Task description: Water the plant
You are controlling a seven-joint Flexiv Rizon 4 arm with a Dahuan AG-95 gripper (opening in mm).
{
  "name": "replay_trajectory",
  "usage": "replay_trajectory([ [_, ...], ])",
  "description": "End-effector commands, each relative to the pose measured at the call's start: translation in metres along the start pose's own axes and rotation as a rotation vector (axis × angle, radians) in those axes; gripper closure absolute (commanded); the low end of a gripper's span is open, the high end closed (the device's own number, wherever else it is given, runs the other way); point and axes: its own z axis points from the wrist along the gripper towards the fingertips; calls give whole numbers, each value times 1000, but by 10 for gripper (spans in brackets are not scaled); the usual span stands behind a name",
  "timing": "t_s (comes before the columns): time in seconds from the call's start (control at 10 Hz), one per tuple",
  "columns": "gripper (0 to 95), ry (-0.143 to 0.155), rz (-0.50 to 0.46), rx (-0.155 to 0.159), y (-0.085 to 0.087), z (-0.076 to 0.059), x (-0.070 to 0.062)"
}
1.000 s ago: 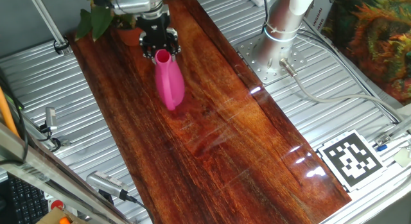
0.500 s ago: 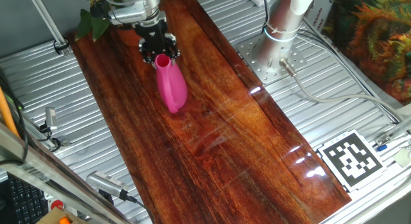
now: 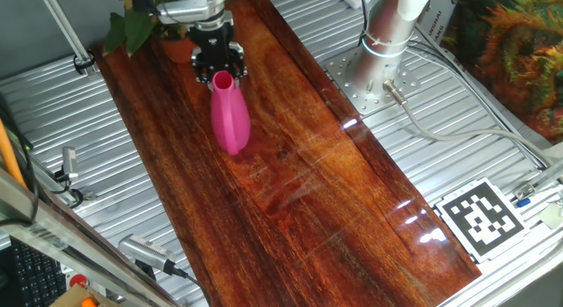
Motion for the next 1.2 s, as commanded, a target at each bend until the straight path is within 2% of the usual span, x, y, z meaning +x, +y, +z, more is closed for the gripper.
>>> replay_trajectory([
  [0.1,570,5,14,-36,-1,-4,-1],
  [0.2,570,5,11,-37,-1,-4,-1],
  [0.3,570,2,-10,8,-1,-5,-1],
  [0.4,760,1,2,0,-1,-5,-1],
  [0.5,760,-3,14,-26,-1,-4,-1],
  [0.6,760,-3,13,-21,-1,-4,-1],
  [0.7,760,0,9,2,-1,-5,-1],
  [0.8,760,-1,11,-3,-2,-6,0],
  [0.9,760,9,27,-65,-3,-7,-1],
  [1.0,570,-10,0,-6,-4,-7,-1],
  [1.1,570,-3,-1,-9,-5,-6,-1],
  [1.2,570,-4,6,-33,-6,-6,-1],
])
